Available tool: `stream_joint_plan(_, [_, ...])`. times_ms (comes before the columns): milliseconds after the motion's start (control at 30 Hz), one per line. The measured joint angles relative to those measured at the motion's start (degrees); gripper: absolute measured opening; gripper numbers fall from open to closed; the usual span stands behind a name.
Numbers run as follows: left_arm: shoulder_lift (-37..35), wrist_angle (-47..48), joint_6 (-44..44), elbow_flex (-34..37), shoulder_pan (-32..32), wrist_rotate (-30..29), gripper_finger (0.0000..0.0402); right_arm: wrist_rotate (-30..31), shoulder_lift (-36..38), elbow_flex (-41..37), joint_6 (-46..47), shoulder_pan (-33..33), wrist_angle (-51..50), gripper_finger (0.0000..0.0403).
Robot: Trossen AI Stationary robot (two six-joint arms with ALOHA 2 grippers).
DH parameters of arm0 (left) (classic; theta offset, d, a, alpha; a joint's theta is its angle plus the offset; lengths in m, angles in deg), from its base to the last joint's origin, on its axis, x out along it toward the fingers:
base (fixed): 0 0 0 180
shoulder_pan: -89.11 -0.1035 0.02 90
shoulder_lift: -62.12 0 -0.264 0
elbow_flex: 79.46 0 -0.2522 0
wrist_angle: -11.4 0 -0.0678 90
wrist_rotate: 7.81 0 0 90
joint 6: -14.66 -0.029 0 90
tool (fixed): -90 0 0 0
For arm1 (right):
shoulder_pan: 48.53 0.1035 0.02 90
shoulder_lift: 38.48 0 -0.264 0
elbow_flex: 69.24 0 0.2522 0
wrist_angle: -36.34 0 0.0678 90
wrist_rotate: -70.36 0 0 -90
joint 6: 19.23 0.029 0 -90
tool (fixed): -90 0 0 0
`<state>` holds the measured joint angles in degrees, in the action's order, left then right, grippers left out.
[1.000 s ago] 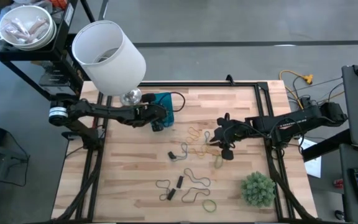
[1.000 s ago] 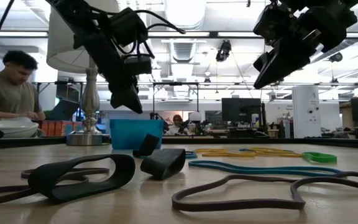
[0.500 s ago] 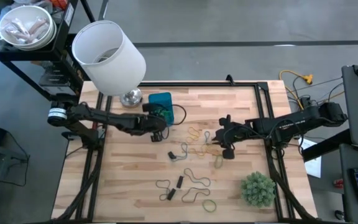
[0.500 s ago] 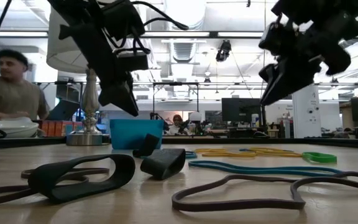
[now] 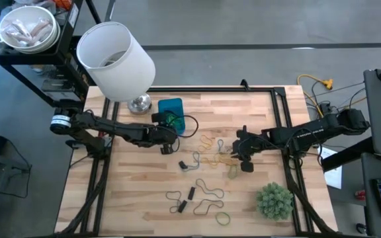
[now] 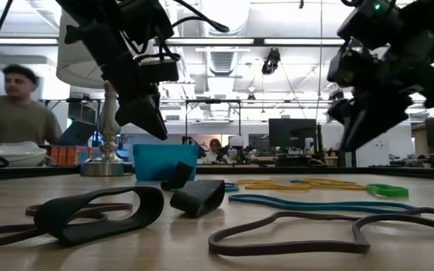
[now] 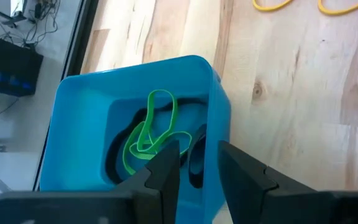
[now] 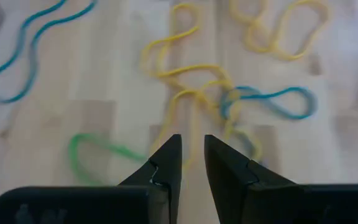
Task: Pick and place rubber bands into bin
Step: Put the top green rubber band into the blue bin
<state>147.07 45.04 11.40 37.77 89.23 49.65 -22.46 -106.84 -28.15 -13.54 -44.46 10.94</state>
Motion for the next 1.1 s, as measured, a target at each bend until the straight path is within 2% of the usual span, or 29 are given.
stream_joint_plan(567, [0.0, 0.0, 0.1, 0.0, 0.0, 0.0, 0.0092, 0.0, 0.0, -3.3, 5.6, 4.6, 0.4, 0.0058])
stream_joint_plan(1100, [0.0, 0.0, 0.2, 0.0, 0.0, 0.0, 0.0092, 0.0, 0.0, -8.6, 8.9, 5.2, 9.9, 0.0059])
